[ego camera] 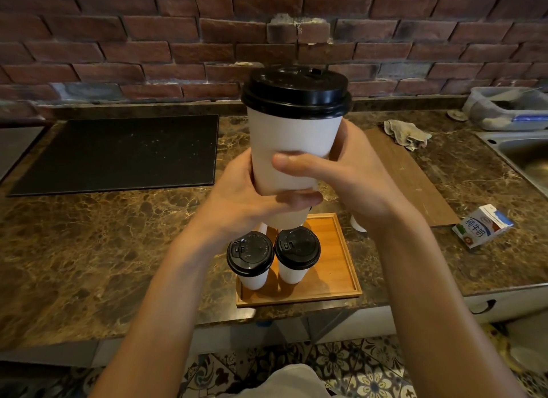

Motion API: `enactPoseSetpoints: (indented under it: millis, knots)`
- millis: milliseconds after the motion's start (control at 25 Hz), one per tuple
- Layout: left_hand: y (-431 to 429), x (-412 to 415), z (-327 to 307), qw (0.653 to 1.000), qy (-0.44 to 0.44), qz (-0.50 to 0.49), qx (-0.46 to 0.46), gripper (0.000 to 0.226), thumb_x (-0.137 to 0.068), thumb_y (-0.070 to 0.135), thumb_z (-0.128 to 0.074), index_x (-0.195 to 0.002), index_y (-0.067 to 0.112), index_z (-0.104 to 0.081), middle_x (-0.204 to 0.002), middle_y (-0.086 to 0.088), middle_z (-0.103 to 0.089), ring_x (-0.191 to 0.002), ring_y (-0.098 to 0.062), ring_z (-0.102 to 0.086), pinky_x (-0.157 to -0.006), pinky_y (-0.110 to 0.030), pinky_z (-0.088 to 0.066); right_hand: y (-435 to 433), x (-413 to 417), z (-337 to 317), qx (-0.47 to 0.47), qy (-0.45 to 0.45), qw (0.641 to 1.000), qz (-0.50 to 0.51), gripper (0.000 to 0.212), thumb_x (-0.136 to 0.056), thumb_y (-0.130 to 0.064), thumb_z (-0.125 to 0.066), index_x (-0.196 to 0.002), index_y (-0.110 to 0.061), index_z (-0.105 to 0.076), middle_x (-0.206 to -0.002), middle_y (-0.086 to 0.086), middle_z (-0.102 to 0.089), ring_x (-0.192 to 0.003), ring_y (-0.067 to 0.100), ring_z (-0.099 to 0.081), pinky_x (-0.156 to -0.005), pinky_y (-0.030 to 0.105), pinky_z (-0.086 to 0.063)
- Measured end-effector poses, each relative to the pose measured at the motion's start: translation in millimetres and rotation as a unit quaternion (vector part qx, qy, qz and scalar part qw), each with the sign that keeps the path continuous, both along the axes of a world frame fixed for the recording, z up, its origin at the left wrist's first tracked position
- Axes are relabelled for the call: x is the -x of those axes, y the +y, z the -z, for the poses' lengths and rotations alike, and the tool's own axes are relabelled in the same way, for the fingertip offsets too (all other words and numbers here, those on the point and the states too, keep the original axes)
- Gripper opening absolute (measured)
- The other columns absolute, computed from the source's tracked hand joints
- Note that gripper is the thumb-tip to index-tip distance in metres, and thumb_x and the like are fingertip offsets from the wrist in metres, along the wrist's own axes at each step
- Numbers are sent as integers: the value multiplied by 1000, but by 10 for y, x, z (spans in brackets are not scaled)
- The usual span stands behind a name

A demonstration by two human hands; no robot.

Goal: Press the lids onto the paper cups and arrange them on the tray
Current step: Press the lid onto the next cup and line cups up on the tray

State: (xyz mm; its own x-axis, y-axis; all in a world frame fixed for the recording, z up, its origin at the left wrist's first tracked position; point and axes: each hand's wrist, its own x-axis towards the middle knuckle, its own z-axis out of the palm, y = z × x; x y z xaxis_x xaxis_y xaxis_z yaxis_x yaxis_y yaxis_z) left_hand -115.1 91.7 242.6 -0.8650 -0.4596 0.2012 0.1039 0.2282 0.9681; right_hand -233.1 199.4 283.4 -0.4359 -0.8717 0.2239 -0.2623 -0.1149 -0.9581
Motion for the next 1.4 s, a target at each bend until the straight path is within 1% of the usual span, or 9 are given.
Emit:
enactPoseSetpoints:
  millis: [200,280,560,720,800,1000,1120,1280,1400]
  knots:
    - [76,20,-53,999,16,-44,18,54,-60,32,-79,-107,34,-54,-97,27,-68,-92,7,-65,-67,-5,-49,-12,-30,-44,-13,27,999,32,64,-71,-33,-80,-128,-24,-52,-111,-11,-65,-99,-3,-64,-76,14,-54]
    - [82,35,-59,996,24,-76,28,56,-59,33,-79,-107,35,-51,-95,32,-66,-93,12,-62,-67,-2,-48,-28,-56,-51,-18,45,997,59,67,-71,-37,-82,-129,-26,-50,-113,-13,-63,-100,-2,-62,-78,18,-57]
    - [100,99,-7,988,25,-142,62,70,-66,27,-79,-128,18,-48,-109,15,-61,-99,13,-59,-73,-2,-47,-78,-228,30,-6,64,983,173,83,-67,-47,-83,-135,-25,-42,-119,-15,-56,-109,-1,-56,-86,22,-55]
    - [110,115,2,982,-1,-164,98,65,-68,36,-74,-127,22,-49,-113,13,-61,-105,2,-59,-84,-18,-52,-71,-319,106,8,60,976,211,89,-63,-48,-85,-136,-22,-41,-122,-10,-56,-113,5,-56,-91,34,-55]
    - [106,122,6,981,0,-166,96,64,-67,33,-75,-126,22,-50,-110,15,-61,-102,4,-59,-79,-11,-51,-62,-306,88,11,67,974,218,86,-62,-49,-86,-133,-22,-45,-121,-11,-58,-112,3,-56,-90,34,-55]
    - [84,97,-8,990,14,-125,59,65,-66,18,-80,-120,29,-45,-105,22,-59,-95,19,-57,-69,1,-45,-56,-249,27,13,76,974,212,81,-62,-48,-86,-129,-22,-50,-117,-12,-61,-108,2,-59,-87,32,-57]
    - [69,77,-34,996,20,-84,38,70,-66,15,-82,-123,27,-43,-113,18,-58,-101,13,-58,-73,-3,-47,-41,-212,15,14,88,977,196,79,-63,-46,-86,-130,-25,-50,-118,-14,-60,-108,1,-59,-87,28,-56]
    - [71,24,-77,998,29,-41,24,64,-62,32,-78,-119,30,-47,-107,18,-63,-100,5,-62,-72,-6,-49,15,-105,5,8,40,992,122,68,-66,-36,-87,-124,-25,-55,-111,-13,-64,-101,-2,-62,-80,21,-57]
    - [60,-10,-59,999,25,-12,16,56,-70,22,-78,-117,32,-50,-105,20,-66,-100,1,-64,-72,-9,-51,65,-28,11,9,4,998,67,58,-66,-30,-85,-117,-28,-58,-107,-11,-67,-100,0,-64,-79,17,-55]
